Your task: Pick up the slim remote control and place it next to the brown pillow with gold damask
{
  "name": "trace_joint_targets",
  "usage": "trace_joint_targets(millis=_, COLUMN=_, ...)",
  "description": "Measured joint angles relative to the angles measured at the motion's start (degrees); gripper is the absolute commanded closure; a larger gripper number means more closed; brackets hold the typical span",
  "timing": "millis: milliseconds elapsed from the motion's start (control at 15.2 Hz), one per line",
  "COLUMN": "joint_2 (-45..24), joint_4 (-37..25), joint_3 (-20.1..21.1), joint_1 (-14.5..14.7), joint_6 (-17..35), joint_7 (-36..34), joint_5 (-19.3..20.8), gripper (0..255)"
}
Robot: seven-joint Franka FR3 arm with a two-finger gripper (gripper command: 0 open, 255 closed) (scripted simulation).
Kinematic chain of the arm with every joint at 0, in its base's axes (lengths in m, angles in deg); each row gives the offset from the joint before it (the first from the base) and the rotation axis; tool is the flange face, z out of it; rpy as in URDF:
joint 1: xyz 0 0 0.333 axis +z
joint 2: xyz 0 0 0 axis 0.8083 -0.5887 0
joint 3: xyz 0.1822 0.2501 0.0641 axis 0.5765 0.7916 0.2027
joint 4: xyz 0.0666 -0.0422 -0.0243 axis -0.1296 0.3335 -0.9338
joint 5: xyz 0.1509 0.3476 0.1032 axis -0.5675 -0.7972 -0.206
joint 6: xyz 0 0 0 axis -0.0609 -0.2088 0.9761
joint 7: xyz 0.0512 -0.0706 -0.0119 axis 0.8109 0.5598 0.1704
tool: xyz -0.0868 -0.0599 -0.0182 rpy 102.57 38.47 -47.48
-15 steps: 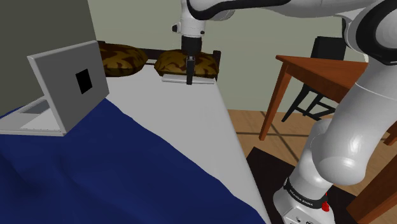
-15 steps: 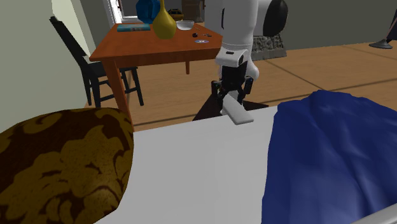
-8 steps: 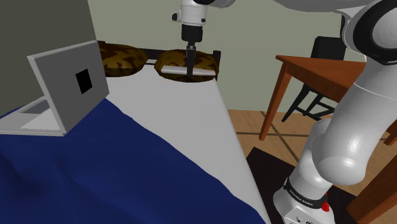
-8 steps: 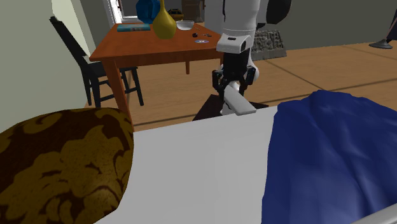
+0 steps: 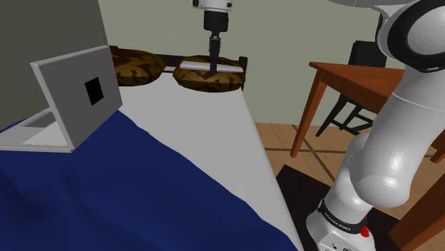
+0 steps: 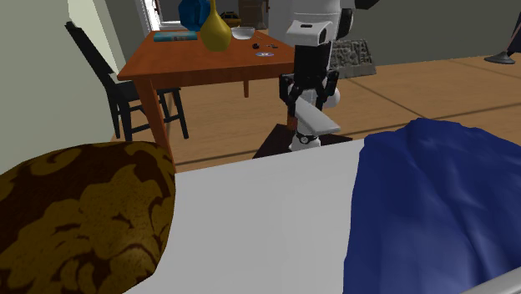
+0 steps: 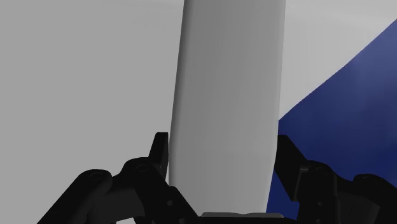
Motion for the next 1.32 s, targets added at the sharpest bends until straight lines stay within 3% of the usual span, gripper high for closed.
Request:
trace_joint_targets(millis=198, joint_2=-0.41, joint_4=-1.25, joint_3=-0.87, joint_1=-0.79, joint_6=-0.88, joint_7=1.62, joint_5=0.02, gripper=255)
trace_joint_targets(millis=858, joint_2=-5.54, joint_4=-7.58, joint_3=-7.61, joint_1=-7.49, joint_6=-2.28, joint_7=14.92, joint_5=-0.48, gripper=255)
trace_joint_targets(millis=1320, joint_2=-14.51, joint_4=-19.94, joint_3=-11.92, joint_1=-13.7, joint_6=-6.0, joint_7=24.7, joint_5=-2.67, gripper=255)
